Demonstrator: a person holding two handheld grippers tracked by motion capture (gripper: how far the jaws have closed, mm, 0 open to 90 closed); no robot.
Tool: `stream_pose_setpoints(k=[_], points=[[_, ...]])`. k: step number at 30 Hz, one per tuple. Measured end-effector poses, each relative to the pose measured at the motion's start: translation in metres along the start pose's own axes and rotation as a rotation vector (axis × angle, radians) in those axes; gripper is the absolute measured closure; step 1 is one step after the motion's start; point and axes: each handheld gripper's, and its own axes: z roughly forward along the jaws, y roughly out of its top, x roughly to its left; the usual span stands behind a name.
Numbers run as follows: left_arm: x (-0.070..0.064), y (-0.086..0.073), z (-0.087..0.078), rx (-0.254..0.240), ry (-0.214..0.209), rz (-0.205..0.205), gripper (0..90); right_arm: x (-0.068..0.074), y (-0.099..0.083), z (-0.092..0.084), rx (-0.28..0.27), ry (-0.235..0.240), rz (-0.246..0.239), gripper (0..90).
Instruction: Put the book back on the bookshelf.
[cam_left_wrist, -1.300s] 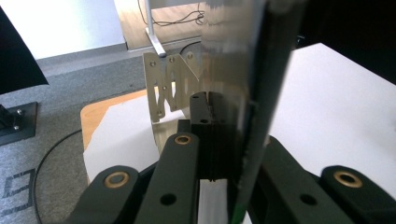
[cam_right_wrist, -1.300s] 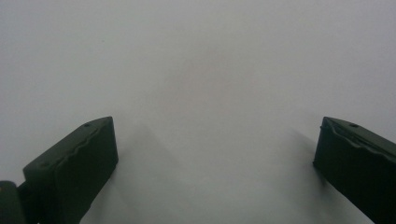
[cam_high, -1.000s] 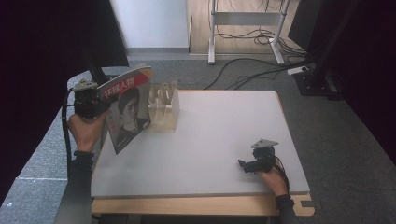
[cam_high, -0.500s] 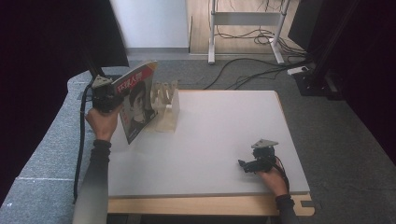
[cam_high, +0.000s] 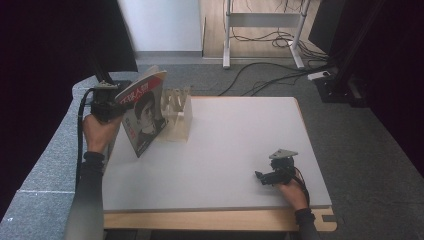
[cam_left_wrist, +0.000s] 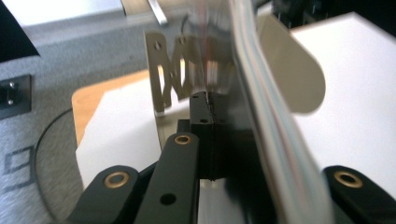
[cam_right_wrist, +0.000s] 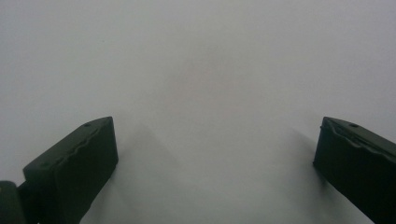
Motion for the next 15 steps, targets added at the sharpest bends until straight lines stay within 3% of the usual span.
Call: stream_pose_setpoints(k=[2, 6, 15], points=[[0.002, -0.001, 0.002, -0.032, -0.002, -0.028, 87.3, 0.000, 0.000, 0.000, 0.000, 0.000, 0.000, 0.0], [0.001, -0.003, 0.010, -0.071, 0.019, -0.039, 87.2, 0.000, 0.000, 0.000, 0.001, 0.001, -0.001, 0.0], [0.009, -0.013, 0.018, -0.061, 0.083, -0.018, 85.2, 0.000, 0.000, 0.000, 0.002, 0.002, -0.002, 0.0]])
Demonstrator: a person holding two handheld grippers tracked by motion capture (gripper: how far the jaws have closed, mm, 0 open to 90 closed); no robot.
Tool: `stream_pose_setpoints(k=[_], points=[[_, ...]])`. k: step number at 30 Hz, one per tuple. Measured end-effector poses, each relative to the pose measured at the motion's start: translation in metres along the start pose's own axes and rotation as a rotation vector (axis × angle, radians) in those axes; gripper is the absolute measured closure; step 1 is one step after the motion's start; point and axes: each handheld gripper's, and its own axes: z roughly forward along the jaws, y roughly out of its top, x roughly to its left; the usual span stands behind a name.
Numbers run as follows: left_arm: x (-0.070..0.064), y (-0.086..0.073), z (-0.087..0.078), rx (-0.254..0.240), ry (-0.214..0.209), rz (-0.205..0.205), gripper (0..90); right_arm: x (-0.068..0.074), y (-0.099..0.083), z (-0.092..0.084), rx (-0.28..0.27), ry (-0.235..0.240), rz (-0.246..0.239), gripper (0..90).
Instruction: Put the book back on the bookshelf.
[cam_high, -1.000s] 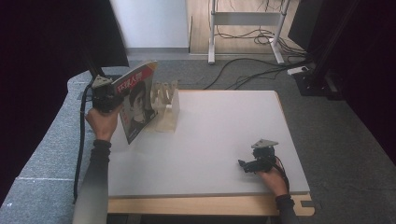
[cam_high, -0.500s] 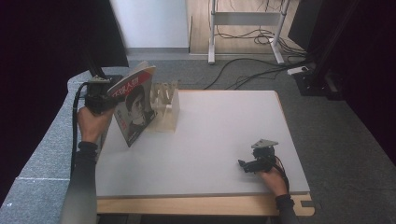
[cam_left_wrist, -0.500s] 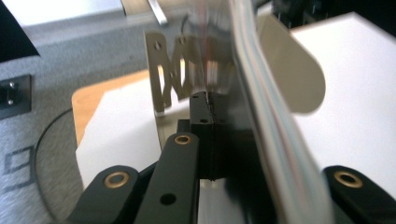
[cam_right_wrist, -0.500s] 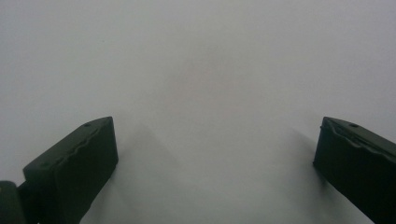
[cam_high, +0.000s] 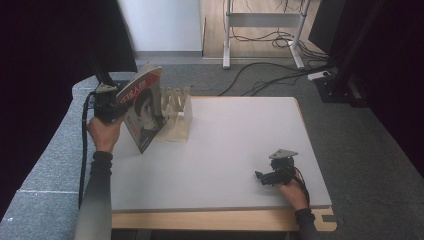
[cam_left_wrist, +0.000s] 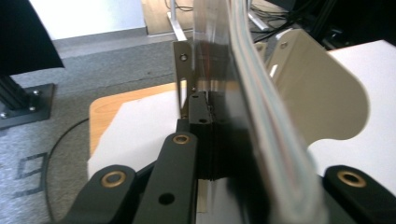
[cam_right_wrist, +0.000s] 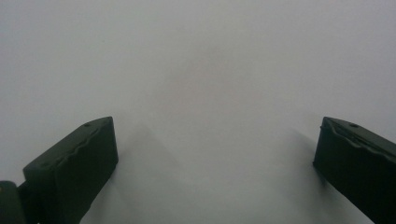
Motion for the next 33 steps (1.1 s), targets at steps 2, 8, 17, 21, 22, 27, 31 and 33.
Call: stream_pose_setpoints(k=[2, 8, 17, 21, 22, 27, 31, 33], points=[[0.003, -0.002, -0.001, -0.017, -0.012, -0.013, 81.1, 0.000, 0.000, 0.000, 0.000, 0.000, -0.001, 0.0], [0.009, -0.003, -0.005, -0.024, 0.008, -0.017, 56.1, 0.000, 0.000, 0.000, -0.001, -0.002, 0.001, 0.0], [0.014, -0.011, -0.022, -0.079, 0.036, -0.004, 28.1, 0.000, 0.001, 0.000, -0.002, -0.002, 0.001, 0.0], [0.016, -0.016, -0.031, -0.087, -0.005, -0.032, 19.7, 0.000, 0.001, 0.000, -0.001, -0.002, -0.001, 0.0], [0.016, -0.018, -0.033, -0.093, -0.016, -0.043, 16.7, 0.000, 0.001, 0.000, -0.001, -0.002, -0.002, 0.0], [0.016, -0.028, -0.046, -0.103, -0.055, -0.064, 13.9, 0.000, 0.001, 0.000, 0.000, -0.001, -0.002, 0.0], [0.015, -0.035, -0.056, -0.099, -0.078, -0.061, 9.3, 0.000, 0.001, 0.000, 0.001, -0.001, -0.003, 0.0], [0.013, -0.037, -0.062, -0.100, -0.087, -0.056, 6.6, 0.000, 0.001, 0.000, 0.001, -0.002, -0.003, 0.0]])
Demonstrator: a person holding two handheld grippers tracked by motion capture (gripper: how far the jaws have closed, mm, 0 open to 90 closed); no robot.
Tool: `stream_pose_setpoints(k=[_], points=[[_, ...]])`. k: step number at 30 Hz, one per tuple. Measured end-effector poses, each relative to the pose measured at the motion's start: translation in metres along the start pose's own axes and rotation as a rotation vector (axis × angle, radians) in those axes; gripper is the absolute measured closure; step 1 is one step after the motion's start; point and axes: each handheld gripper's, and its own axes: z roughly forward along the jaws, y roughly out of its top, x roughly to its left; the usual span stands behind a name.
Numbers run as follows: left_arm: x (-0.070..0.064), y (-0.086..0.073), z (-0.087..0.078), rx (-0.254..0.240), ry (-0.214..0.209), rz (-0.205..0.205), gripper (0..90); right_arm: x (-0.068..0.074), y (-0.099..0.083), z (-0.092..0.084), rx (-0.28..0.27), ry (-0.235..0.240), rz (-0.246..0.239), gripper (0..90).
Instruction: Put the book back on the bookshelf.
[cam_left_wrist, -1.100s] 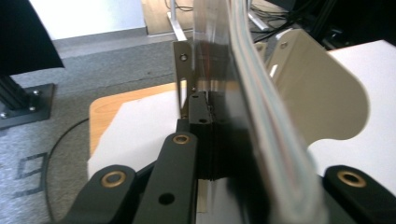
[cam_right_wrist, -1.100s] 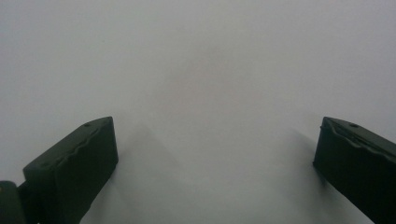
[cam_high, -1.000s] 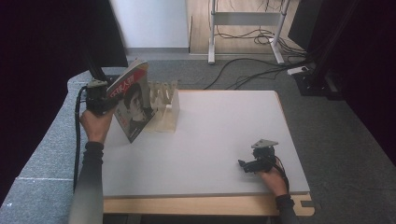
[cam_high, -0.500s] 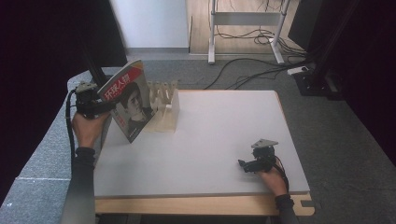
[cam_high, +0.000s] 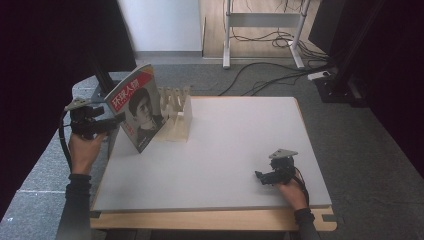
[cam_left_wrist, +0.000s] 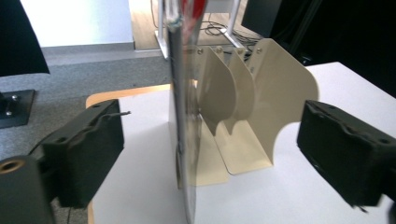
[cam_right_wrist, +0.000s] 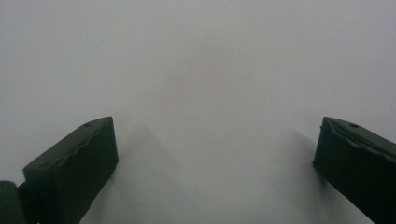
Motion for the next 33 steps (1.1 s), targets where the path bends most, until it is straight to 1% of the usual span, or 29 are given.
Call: stream_pose_setpoints(k=[3, 7, 11, 14, 20, 25, 28, 30, 33], points=[[-0.004, -0.002, -0.007, 0.004, -0.009, 0.019, 2.6, 0.000, 0.000, 0.000, 0.000, 0.000, 0.000, 0.0], [-0.014, -0.006, -0.013, 0.012, -0.016, 0.045, 0.9, 0.000, 0.000, 0.000, 0.000, 0.000, 0.000, 0.0], [-0.024, -0.013, -0.016, 0.012, -0.050, 0.056, 0.5, 0.000, 0.000, 0.000, 0.000, 0.000, 0.000, 0.0], [-0.033, -0.019, -0.015, 0.025, -0.071, 0.072, 0.0, 0.000, 0.000, 0.000, -0.001, 0.000, 0.000, 0.0], [-0.052, -0.032, -0.008, 0.044, -0.125, 0.107, 0.0, 0.000, 0.000, 0.000, 0.000, 0.000, 0.002, 0.0], [-0.069, -0.039, 0.003, 0.054, -0.191, 0.133, 0.0, 0.000, 0.000, 0.000, -0.001, 0.000, 0.001, 0.0], [-0.079, -0.044, 0.010, 0.060, -0.205, 0.153, 0.0, 0.000, 0.000, 0.000, -0.001, -0.001, 0.001, 0.0], [-0.085, -0.047, 0.016, 0.069, -0.224, 0.158, 0.0, 0.000, 0.000, 0.000, 0.001, 0.000, 0.004, 0.0], [-0.094, -0.054, 0.026, 0.086, -0.237, 0.182, 0.0, 0.000, 0.000, 0.000, 0.001, 0.000, 0.004, 0.0]])
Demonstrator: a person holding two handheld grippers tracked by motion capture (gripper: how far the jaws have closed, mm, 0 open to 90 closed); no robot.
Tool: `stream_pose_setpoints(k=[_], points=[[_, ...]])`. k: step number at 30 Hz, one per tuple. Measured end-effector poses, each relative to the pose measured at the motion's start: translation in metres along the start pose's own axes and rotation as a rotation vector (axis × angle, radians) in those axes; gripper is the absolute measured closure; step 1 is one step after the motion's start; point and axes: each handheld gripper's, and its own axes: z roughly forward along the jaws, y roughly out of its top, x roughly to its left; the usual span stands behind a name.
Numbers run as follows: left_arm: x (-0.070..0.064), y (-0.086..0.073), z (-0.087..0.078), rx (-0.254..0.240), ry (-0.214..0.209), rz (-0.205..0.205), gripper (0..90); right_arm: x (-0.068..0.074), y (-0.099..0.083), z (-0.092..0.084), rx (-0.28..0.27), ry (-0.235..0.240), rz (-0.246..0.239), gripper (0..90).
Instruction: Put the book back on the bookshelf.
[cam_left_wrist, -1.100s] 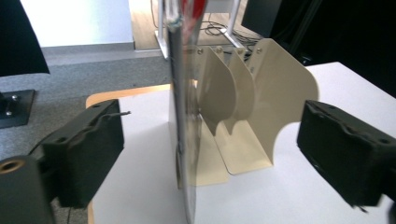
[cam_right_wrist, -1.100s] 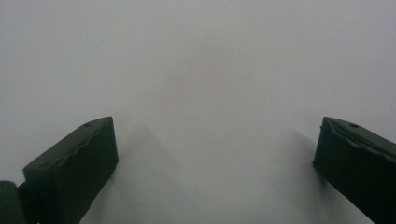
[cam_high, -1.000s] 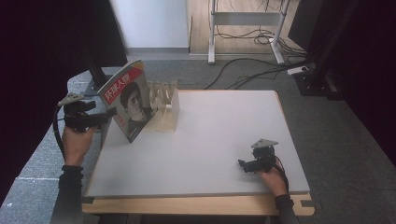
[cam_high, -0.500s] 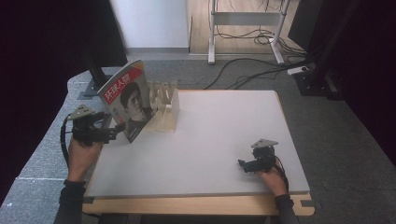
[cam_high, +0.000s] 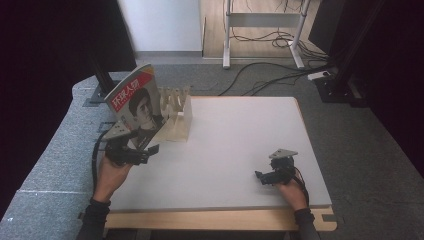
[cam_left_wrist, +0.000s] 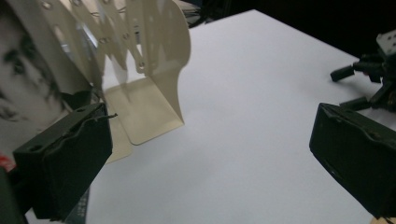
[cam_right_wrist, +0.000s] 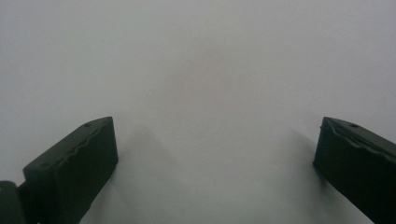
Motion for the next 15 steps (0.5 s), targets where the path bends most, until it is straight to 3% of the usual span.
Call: stream_pose_setpoints(k=[4, 15], points=[[-0.012, -0.010, 0.022, 0.024, -0.028, 0.024, 0.0, 0.000, 0.000, 0.000, 0.000, 0.000, 0.000, 0.0], [-0.023, -0.035, 0.062, 0.086, -0.071, 0.043, 0.0, 0.000, 0.000, 0.000, 0.000, 0.000, 0.000, 0.0]])
